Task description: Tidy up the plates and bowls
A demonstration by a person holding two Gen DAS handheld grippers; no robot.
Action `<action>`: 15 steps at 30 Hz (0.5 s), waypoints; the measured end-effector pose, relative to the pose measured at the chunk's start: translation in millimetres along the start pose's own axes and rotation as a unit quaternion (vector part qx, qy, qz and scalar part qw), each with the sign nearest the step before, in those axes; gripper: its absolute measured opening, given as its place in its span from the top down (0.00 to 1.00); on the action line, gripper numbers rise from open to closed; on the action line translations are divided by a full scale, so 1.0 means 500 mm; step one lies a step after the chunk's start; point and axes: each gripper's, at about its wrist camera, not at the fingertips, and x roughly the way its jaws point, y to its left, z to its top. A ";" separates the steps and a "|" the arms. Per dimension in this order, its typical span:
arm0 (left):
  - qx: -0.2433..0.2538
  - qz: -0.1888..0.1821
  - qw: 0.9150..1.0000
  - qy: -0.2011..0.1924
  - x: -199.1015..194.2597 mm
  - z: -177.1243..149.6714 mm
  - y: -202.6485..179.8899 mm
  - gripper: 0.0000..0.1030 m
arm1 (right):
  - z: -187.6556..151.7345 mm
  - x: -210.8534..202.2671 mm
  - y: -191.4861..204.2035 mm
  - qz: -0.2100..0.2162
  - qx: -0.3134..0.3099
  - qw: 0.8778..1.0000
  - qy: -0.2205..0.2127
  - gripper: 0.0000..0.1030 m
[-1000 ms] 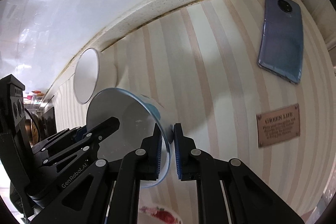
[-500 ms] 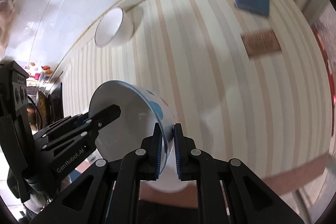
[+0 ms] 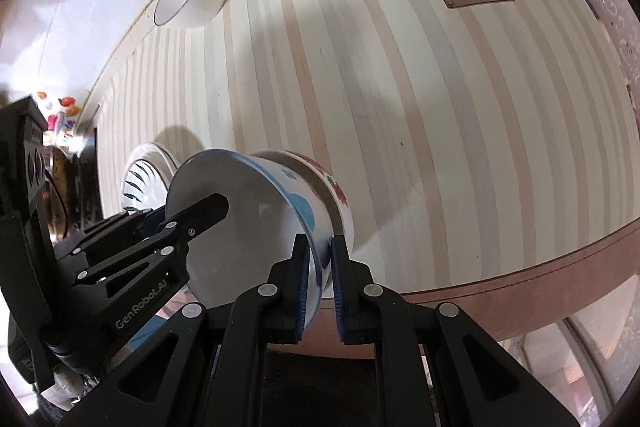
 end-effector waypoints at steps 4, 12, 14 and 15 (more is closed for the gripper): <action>-0.001 0.007 1.000 0.001 0.009 0.004 -0.002 0.84 | -0.004 0.019 0.009 -0.020 -0.009 1.000 0.007 0.88; -0.004 -0.001 1.000 -0.003 -0.010 0.004 0.009 0.84 | 0.007 0.026 0.008 -0.014 -0.004 1.000 0.019 0.87; -0.008 -0.004 1.000 -0.022 -0.045 0.007 0.023 0.84 | 0.009 0.018 0.007 -0.009 -0.006 1.000 0.019 0.87; -0.012 -0.004 0.999 -0.032 -0.061 0.010 0.030 0.83 | 0.010 0.012 0.007 -0.008 -0.005 1.000 0.019 0.87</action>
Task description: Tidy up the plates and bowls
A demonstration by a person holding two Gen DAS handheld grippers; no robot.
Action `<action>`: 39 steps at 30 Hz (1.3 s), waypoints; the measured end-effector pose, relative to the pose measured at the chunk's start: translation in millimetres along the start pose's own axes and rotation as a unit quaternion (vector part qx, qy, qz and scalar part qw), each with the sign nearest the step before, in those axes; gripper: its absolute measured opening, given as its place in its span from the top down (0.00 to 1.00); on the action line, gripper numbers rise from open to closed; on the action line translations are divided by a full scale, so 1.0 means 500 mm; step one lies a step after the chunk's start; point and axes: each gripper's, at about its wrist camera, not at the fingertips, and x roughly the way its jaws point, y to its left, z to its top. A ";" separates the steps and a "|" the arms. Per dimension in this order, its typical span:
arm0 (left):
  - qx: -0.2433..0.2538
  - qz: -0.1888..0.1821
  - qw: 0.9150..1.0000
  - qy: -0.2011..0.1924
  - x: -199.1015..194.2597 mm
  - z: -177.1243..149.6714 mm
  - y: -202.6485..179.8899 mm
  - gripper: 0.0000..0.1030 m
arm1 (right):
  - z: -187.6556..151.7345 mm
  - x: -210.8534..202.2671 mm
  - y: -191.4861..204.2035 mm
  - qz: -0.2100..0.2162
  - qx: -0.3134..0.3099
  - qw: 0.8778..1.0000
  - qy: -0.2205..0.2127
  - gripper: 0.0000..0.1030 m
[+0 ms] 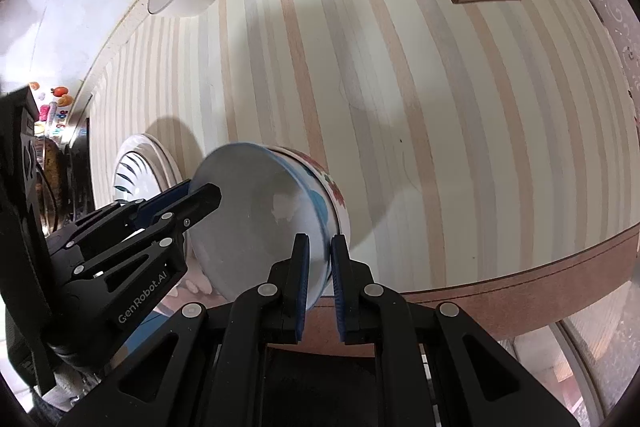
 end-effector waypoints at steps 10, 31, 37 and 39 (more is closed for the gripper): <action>-0.135 -0.024 0.987 -0.078 -0.105 0.152 0.185 0.74 | 0.109 -0.130 0.056 0.050 -0.034 0.996 -0.063 0.24; -0.231 -0.043 0.972 -0.019 0.129 0.392 0.368 0.68 | 0.555 0.057 0.234 0.051 -0.061 0.996 -0.042 0.25; -0.220 -0.042 0.974 -0.024 0.145 0.408 0.357 0.79 | 0.599 0.118 0.247 0.062 -0.055 0.996 -0.025 0.47; -0.215 -0.035 0.976 -0.028 0.144 0.407 0.352 0.79 | 0.600 0.131 0.256 0.063 -0.059 0.996 -0.023 0.65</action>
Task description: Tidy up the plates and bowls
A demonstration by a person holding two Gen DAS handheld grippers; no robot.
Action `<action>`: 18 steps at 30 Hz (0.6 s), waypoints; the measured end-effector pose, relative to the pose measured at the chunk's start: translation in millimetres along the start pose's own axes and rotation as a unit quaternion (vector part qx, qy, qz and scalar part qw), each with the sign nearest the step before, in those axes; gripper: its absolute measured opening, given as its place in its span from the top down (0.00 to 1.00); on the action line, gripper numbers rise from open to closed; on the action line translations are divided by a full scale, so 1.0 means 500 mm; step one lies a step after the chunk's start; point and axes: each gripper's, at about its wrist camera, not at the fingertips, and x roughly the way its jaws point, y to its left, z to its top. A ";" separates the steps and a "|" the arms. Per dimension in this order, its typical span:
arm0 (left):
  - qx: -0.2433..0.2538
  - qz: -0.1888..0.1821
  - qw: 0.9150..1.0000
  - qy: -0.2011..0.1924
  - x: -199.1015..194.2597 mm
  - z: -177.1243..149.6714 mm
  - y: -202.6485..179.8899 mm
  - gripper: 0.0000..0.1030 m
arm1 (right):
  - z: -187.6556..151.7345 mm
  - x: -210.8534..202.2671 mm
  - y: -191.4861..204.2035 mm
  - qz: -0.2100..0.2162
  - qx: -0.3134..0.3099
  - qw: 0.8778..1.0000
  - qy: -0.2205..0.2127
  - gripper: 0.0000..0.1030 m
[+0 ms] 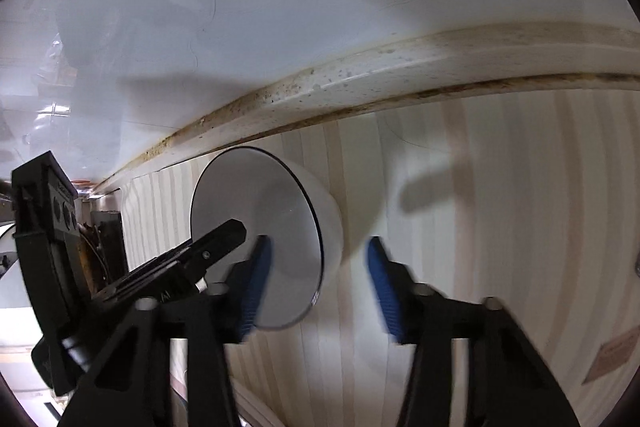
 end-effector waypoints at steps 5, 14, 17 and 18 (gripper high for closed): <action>0.010 0.006 1.000 -0.005 -0.002 -0.010 -0.009 0.82 | 0.007 0.011 0.007 -0.021 0.006 1.000 -0.009 0.87; 0.024 0.013 0.999 -0.019 -0.025 -0.056 -0.037 0.82 | -0.005 -0.004 0.015 -0.039 -0.002 0.999 -0.014 0.89; 0.030 0.014 0.999 -0.029 -0.048 -0.078 -0.047 0.82 | -0.020 -0.014 0.029 -0.042 -0.007 0.999 -0.018 0.89; 0.033 0.014 0.999 -0.031 -0.057 -0.082 -0.047 0.82 | -0.026 -0.019 0.032 -0.042 -0.009 0.999 -0.019 0.89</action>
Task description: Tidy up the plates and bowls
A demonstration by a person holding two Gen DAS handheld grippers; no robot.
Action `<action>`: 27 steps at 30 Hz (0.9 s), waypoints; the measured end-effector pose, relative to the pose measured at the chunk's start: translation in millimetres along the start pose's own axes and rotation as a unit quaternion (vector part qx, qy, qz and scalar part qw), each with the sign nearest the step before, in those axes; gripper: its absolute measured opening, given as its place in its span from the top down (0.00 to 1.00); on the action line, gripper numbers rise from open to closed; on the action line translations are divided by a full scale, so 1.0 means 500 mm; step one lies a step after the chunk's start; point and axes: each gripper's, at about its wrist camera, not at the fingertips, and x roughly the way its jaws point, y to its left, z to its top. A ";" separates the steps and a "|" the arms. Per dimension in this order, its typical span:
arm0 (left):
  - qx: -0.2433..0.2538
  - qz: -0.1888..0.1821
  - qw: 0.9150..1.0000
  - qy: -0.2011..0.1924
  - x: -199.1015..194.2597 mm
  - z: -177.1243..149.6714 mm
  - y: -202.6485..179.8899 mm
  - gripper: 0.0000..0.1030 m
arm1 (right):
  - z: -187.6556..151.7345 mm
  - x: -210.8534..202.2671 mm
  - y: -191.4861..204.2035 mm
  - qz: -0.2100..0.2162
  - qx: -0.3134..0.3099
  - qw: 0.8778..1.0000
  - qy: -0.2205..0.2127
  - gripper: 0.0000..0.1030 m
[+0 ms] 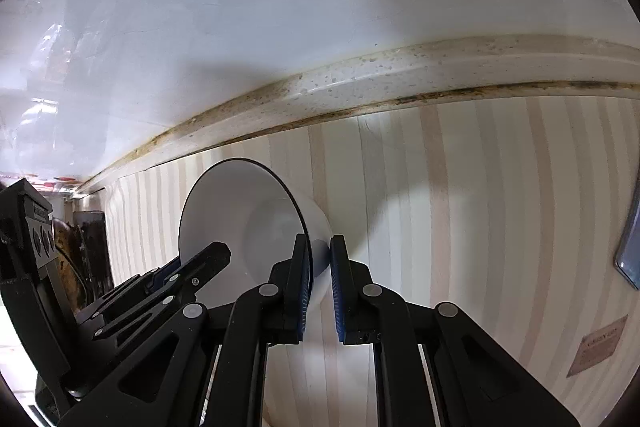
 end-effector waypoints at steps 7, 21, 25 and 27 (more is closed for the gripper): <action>0.019 -0.004 1.000 -0.016 -0.068 -0.053 -0.022 0.82 | -0.058 -0.051 0.022 -0.002 -0.008 1.000 -0.010 0.89; 0.075 -0.022 0.997 -0.023 -0.179 -0.224 -0.077 0.82 | -0.260 -0.224 -0.006 0.000 -0.002 0.999 -0.042 0.89; 0.099 -0.030 0.995 -0.017 -0.196 -0.283 -0.101 0.82 | -0.329 -0.264 -0.023 -0.005 0.003 0.999 -0.049 0.89; 0.109 -0.035 0.993 -0.012 -0.202 -0.312 -0.110 0.82 | -0.373 -0.284 -0.035 -0.011 0.009 0.999 -0.051 0.89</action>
